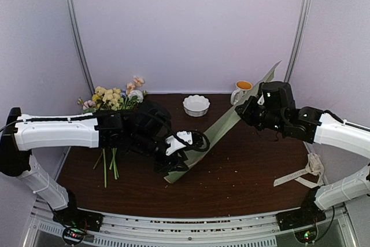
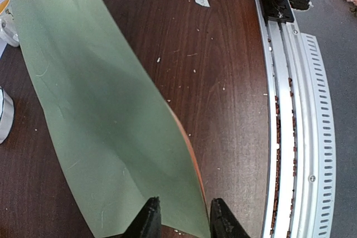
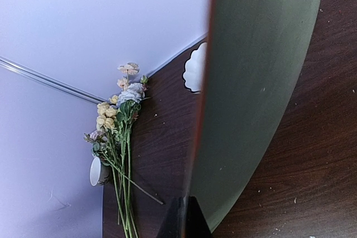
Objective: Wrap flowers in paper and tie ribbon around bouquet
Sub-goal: Pass from the right arm to the left
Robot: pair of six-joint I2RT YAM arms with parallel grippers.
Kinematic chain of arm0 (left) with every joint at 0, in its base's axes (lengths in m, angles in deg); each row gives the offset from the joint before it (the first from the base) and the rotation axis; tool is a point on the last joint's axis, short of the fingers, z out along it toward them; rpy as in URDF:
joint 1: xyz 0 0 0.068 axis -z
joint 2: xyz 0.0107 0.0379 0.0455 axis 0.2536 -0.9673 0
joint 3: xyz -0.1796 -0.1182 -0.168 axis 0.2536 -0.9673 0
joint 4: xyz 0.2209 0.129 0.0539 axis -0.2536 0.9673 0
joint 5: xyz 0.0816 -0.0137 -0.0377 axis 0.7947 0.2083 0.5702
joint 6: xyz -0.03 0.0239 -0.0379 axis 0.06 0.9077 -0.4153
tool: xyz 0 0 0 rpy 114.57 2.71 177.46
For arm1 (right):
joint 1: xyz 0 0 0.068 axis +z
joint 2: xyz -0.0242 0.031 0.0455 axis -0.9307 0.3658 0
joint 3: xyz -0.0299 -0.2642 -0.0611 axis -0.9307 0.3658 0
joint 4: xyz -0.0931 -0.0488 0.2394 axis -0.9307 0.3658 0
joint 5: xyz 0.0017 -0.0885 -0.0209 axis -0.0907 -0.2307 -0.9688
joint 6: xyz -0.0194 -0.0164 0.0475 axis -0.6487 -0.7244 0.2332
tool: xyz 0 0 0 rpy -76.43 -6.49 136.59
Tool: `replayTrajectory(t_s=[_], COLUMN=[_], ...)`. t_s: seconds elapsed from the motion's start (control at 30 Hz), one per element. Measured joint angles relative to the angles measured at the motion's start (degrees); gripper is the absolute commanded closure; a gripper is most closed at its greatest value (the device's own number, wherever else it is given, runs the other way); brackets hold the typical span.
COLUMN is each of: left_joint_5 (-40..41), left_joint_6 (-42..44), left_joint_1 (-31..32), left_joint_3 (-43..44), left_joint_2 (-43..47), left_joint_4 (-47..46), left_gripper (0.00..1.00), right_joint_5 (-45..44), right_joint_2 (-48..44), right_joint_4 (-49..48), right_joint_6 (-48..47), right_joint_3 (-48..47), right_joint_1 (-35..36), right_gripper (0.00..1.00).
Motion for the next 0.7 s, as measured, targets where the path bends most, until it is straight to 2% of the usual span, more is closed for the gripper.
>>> replayTrajectory(t_s=[0.23, 0.43, 0.53, 0.63, 0.67, 0.7], left_joint_5=[0.1, 0.0, 0.1, 0.1, 0.0, -0.3], left_joint_6=[0.6, 0.9, 1.0, 1.2, 1.2, 1.4], left_joint_1=[-1.6, -2.3, -2.3, -2.5, -2.7, -3.0], left_joint_3=[-0.2, -0.6, -0.6, -0.7, -0.9, -1.0], left_joint_2=[0.1, 0.1, 0.0, 0.0, 0.0, 0.0], left_joint_4=[0.0, 0.0, 0.0, -0.2, -0.3, -0.5], left_gripper=[0.63, 0.64, 0.73, 0.95, 1.00, 1.00], right_joint_5=[0.0, 0.0, 0.0, 0.0, 0.0, 0.0], right_joint_2=[0.0, 0.0, 0.0, 0.0, 0.0, 0.0], right_joint_4=[0.0, 0.0, 0.0, 0.0, 0.0, 0.0], right_joint_6=[-0.4, -0.7, -0.8, -0.8, -0.8, -0.8], right_joint_3=[0.0, 0.0, 0.0, 0.0, 0.0, 0.0], right_joint_1=[0.0, 0.0, 0.0, 0.0, 0.0, 0.0], right_gripper=[1.00, 1.00, 1.00, 1.00, 1.00, 1.00])
